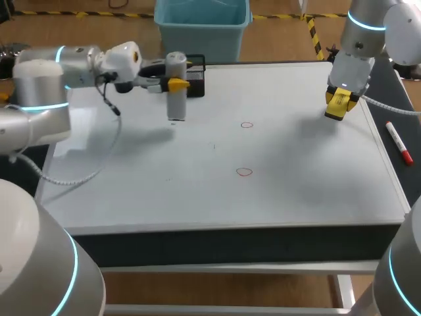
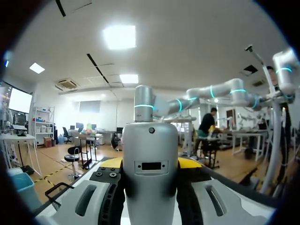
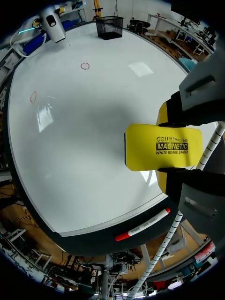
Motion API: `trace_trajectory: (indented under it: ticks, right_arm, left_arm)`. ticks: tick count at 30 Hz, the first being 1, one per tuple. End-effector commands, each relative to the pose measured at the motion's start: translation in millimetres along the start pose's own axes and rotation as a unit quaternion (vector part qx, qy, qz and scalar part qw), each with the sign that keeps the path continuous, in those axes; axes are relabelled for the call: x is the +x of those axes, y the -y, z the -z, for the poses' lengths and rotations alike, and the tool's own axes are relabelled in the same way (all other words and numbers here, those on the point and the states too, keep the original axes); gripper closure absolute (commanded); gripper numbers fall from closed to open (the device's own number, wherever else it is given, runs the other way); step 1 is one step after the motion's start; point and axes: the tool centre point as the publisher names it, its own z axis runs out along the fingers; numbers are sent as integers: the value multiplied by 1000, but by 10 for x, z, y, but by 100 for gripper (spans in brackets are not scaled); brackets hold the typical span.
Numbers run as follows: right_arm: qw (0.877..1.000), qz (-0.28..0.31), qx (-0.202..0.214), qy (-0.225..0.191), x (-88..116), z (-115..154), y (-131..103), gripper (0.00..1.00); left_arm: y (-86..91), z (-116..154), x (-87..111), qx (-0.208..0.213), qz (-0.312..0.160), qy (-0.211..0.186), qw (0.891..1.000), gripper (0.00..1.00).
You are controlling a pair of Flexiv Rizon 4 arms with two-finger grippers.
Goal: Pick up the inspection probe, press it on each red-marked spot on the whiteboard one by one, put down the probe, pick up the eraser, and wipe off all the red marks.
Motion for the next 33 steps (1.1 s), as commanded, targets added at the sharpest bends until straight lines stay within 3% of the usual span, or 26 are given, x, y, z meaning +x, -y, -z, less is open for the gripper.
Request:
trace_trajectory:
  ticks: [1,18,26,33]
  right_arm:
    - [1000,1,0,-2,2,9,7,100]
    - [1000,1,0,-2,2,9,7,100]
    - [1000,1,0,-2,2,9,7,100]
    - [1000,1,0,-2,2,9,7,100]
  left_arm:
    - [32,270,117,0,0,169,986,100]
    - [64,854,124,5,-16,216,976,100]
    - [187,1280,123,1,-29,239,971,100]
    - [187,1280,123,1,-29,239,971,100]
